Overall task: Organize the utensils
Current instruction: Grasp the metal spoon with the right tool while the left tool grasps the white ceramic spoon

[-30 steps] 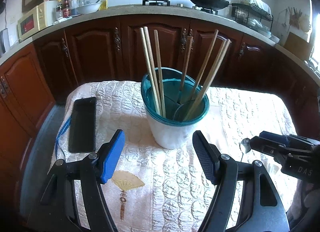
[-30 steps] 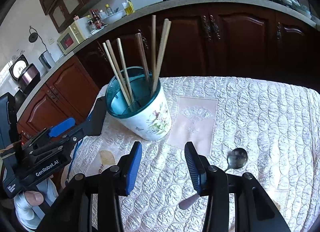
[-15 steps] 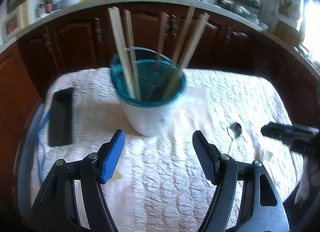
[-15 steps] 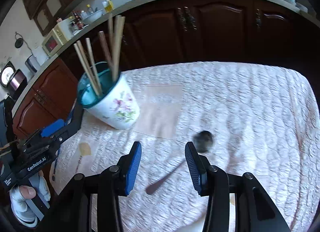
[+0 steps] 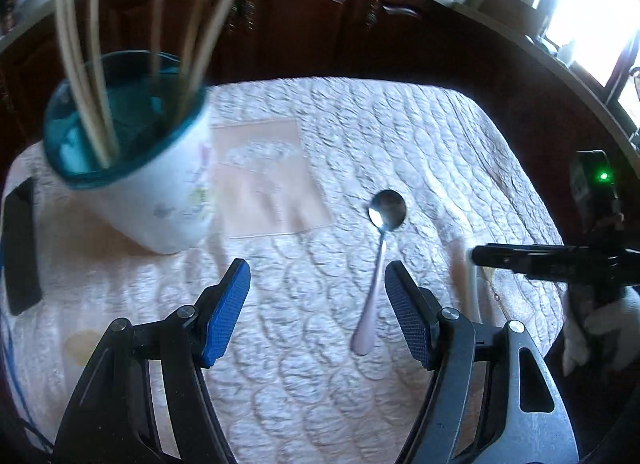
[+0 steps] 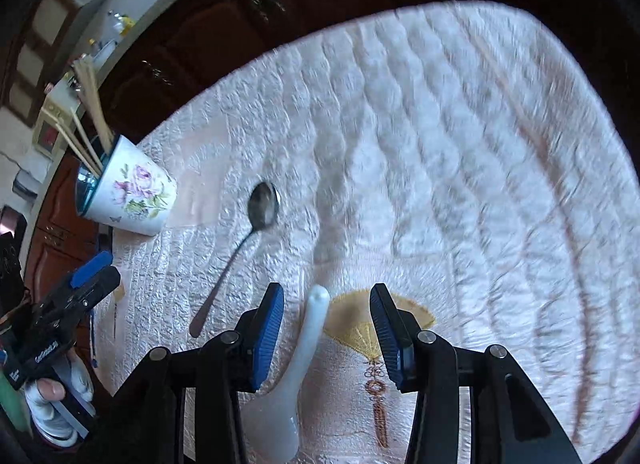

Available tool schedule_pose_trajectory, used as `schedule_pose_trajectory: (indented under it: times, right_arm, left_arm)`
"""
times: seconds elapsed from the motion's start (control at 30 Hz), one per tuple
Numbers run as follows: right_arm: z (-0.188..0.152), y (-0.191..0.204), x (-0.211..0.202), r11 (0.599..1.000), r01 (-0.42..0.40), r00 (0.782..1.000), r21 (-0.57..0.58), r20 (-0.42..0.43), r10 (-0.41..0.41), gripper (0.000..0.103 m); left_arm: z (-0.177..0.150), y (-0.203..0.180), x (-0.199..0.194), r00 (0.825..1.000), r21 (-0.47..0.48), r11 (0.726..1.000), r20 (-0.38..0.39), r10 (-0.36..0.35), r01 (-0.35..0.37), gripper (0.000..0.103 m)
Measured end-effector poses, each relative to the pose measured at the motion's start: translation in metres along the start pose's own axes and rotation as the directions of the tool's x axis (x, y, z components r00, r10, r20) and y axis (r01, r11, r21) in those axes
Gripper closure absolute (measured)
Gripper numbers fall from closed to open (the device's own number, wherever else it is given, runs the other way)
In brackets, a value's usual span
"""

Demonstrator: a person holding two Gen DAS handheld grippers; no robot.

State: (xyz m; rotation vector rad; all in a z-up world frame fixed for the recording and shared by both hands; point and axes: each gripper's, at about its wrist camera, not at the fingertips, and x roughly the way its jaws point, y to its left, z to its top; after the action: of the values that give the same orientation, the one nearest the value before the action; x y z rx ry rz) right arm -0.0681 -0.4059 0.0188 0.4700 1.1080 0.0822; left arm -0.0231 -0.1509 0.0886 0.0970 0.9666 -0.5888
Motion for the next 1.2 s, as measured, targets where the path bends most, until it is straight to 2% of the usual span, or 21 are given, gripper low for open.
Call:
schedule_pose_trajectory:
  times: [0.1, 0.17, 0.23, 0.27, 0.4, 0.47, 0.5, 0.53, 0.6, 0.7, 0.83, 1.0, 1.03, 1.13, 1.2]
  right_arm:
    - [-0.002, 0.001, 0.011, 1.0, -0.018, 1.0, -0.015, 0.001, 0.018, 0.06]
    - [-0.002, 0.003, 0.015, 0.999, -0.019, 1.0, -0.032, 0.003, 0.019, 0.079]
    - [-0.003, 0.004, 0.016, 0.998, -0.032, 0.999, -0.048, 0.009, 0.032, 0.09]
    - [-0.003, 0.004, 0.017, 0.998, -0.039, 0.999, -0.051, 0.011, 0.039, 0.091]
    - [-0.003, 0.006, 0.016, 0.995, -0.02, 1.0, -0.096, 0.008, 0.021, 0.091]
    - [0.0, 0.008, 0.009, 0.992, -0.003, 0.999, -0.125, 0.036, 0.007, 0.09]
    - [0.004, 0.008, 0.006, 0.993, -0.008, 0.998, -0.119, 0.053, 0.014, 0.087]
    - [0.007, 0.008, 0.006, 0.993, -0.02, 0.998, -0.114, 0.061, 0.027, 0.08]
    - [0.02, 0.011, 0.006, 0.992, -0.062, 0.996, -0.111, 0.064, 0.069, 0.079]
    - [0.038, 0.023, 0.013, 0.986, -0.056, 0.996, -0.157, 0.067, 0.067, 0.079]
    - [0.067, 0.038, 0.037, 0.972, -0.102, 0.994, -0.213, 0.01, 0.106, 0.079]
    - [0.081, 0.049, 0.074, 0.949, -0.132, 0.989, -0.286, -0.098, 0.108, 0.079]
    - [0.081, 0.052, 0.079, 0.941, -0.151, 0.986, -0.302, -0.11, 0.123, 0.08]
    - [0.078, 0.058, 0.082, 0.927, -0.141, 0.988, -0.347, -0.103, 0.112, 0.097]
    - [0.076, 0.056, 0.08, 0.931, -0.153, 0.987, -0.33, -0.089, 0.13, 0.099]
  left_arm:
    - [0.004, -0.006, 0.011, 1.0, 0.0, 1.0, -0.022, -0.021, 0.021, 0.033]
    - [0.006, -0.009, 0.017, 0.999, -0.005, 0.999, -0.035, -0.035, 0.035, 0.033]
    - [0.01, -0.013, 0.023, 0.998, -0.003, 0.999, -0.044, -0.04, 0.039, 0.033]
    - [0.011, -0.015, 0.025, 0.998, 0.0, 0.999, -0.046, -0.04, 0.04, 0.033]
    - [0.013, -0.018, 0.032, 0.998, 0.001, 0.999, -0.052, -0.043, 0.043, 0.033]
    - [0.011, -0.016, 0.031, 0.998, 0.005, 0.999, -0.053, -0.038, 0.038, 0.033]
    - [0.01, -0.015, 0.032, 0.998, 0.005, 0.999, -0.055, -0.033, 0.033, 0.033]
    - [0.009, -0.014, 0.032, 0.998, 0.002, 1.0, -0.056, -0.031, 0.031, 0.033]
    - [0.008, -0.011, 0.032, 0.998, -0.007, 1.0, -0.056, -0.03, 0.03, 0.033]
    - [0.006, -0.006, 0.027, 0.998, -0.017, 0.999, -0.052, -0.031, 0.031, 0.033]
    - [0.0, -0.004, 0.016, 0.998, -0.013, 1.0, -0.046, -0.029, 0.029, 0.033]
    - [-0.009, -0.003, 0.002, 0.997, -0.006, 0.999, -0.057, -0.047, 0.047, 0.033]
    - [-0.01, -0.004, 0.001, 0.997, -0.002, 0.999, -0.06, -0.052, 0.052, 0.033]
    - [-0.013, -0.008, -0.001, 0.996, 0.004, 0.998, -0.066, -0.066, 0.066, 0.033]
    - [-0.012, -0.012, 0.001, 0.993, 0.002, 0.996, -0.073, -0.092, 0.093, 0.033]
